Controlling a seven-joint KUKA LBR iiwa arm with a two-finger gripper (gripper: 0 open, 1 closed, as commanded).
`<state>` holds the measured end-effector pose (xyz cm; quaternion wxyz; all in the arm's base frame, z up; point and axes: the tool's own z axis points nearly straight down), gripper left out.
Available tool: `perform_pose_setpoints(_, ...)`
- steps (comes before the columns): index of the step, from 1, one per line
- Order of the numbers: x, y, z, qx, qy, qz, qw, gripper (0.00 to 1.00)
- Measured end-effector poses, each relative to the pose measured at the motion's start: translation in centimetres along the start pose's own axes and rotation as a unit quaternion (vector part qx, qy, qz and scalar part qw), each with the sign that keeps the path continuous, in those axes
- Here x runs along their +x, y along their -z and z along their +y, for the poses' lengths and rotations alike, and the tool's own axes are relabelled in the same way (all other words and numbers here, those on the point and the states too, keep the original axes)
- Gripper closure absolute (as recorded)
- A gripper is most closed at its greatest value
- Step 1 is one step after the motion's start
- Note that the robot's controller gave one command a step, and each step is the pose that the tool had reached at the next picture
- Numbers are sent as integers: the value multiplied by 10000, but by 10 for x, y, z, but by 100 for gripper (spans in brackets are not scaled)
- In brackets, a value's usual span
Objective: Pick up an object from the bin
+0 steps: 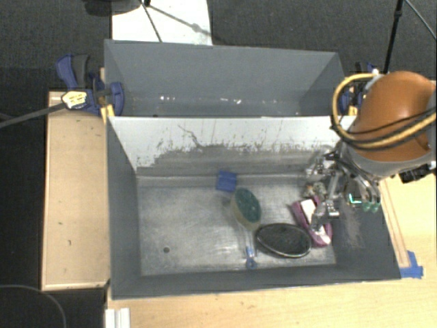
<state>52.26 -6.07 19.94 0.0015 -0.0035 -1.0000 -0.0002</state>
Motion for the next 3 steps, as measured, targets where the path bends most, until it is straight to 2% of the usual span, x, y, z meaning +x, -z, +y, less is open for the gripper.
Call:
perform_pose_setpoints(1, 15, -121, 35, -10, 65, 24, 10000, 0)
perform_pose_setpoints(2, 13, -117, 34, -8, 79, -15, 10000, 100)
perform_pose_setpoints(3, 10, 39, 22, 7, 134, -64, 9999, 100)
